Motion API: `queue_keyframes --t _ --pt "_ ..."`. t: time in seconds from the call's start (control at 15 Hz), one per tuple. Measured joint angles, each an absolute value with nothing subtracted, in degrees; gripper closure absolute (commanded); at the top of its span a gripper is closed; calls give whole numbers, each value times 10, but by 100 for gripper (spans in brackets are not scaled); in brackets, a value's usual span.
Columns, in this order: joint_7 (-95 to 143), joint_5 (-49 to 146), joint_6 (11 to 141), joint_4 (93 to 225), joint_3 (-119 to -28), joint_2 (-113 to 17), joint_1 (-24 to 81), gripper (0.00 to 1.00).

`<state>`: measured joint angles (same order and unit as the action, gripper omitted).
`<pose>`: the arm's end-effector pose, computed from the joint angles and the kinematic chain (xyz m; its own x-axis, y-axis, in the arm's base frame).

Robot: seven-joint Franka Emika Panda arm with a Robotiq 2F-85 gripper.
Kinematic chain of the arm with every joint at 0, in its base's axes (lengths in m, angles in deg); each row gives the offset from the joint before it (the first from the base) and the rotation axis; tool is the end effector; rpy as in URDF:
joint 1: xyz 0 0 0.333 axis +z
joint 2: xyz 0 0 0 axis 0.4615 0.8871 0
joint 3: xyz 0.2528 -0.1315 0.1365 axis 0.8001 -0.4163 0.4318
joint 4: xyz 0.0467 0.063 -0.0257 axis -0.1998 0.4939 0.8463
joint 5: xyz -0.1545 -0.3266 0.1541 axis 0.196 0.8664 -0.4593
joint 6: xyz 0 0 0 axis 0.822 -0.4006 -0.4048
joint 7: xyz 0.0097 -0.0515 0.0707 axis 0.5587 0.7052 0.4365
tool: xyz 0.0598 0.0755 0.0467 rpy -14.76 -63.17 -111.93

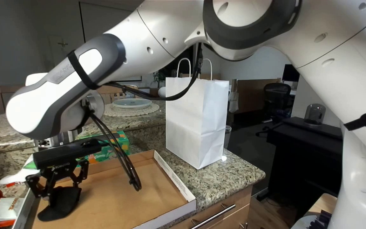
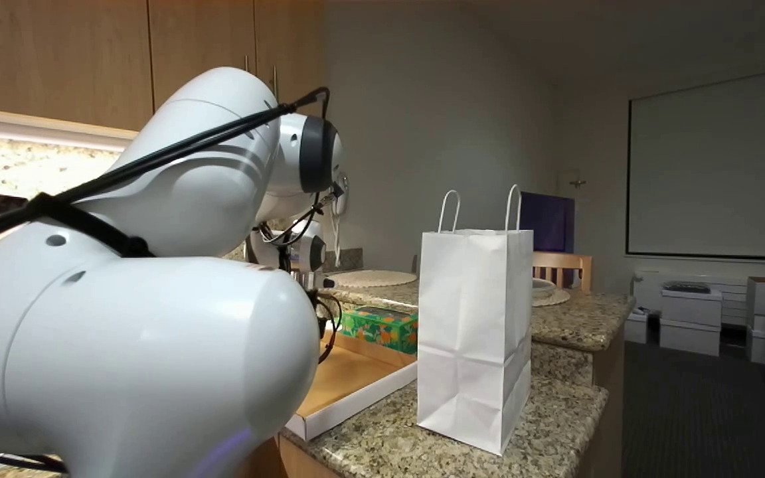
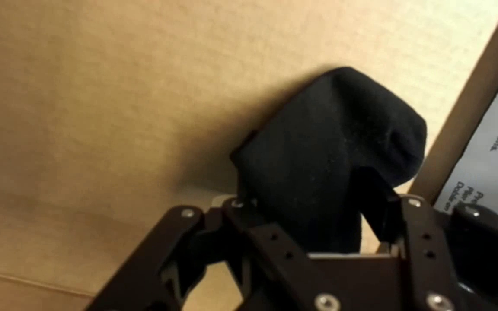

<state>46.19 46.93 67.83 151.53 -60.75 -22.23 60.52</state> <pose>0.5444 0.4640 0.2403 0.9690 0.2433 -0.0442 0.2400 -0.9683 -0.0688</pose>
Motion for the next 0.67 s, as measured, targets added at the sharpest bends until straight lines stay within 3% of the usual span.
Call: queue_keyframes --t 0.27,0.4,0.67 --pt "466 469 673 1514 -618 -222 610 89" --pt "469 469 667 1513 -620 -222 610 92" --pt "478 469 650 1513 -624 -230 610 89"
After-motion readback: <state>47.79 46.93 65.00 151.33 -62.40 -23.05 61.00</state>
